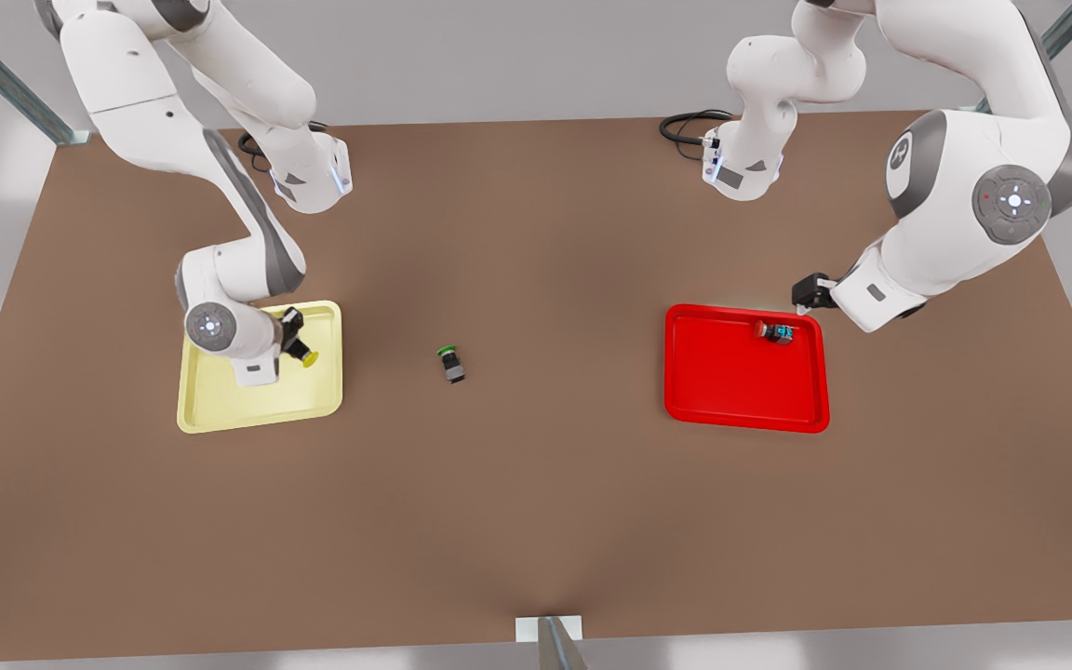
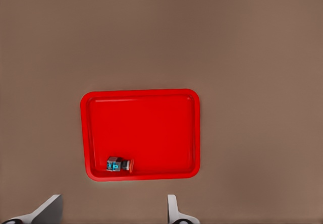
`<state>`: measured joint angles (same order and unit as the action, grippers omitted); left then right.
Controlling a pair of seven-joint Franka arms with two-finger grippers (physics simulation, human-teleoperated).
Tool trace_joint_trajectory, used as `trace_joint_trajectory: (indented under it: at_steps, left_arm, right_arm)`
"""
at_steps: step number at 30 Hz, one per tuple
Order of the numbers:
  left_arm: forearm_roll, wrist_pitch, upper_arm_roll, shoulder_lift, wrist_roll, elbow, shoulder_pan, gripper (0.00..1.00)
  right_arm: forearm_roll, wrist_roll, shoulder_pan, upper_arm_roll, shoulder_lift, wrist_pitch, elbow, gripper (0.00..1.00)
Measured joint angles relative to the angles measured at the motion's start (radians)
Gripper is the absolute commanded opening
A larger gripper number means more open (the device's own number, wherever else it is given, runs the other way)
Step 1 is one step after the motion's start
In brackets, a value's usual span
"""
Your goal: Place the switches on the corresponding trays according to their colors
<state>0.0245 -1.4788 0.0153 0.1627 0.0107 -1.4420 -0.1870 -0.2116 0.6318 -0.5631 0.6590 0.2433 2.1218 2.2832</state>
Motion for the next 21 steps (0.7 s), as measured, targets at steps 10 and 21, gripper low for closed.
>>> trace_joint_trajectory:
  at_steps: [10, 21]
  left_arm:
    - [0.000, 0.000, 0.000, 0.000, -0.002, -0.006, 0.000, 1.00]
    - [0.000, -0.075, 0.032, -0.147, -0.045, -0.176, 0.053, 1.00]
  right_arm:
    - [-0.001, -0.003, -0.050, -0.018, -0.082, -0.023, -0.016, 1.00]
    - [0.170, -0.666, 0.713, -0.691, -0.614, -0.537, -0.421, 1.00]
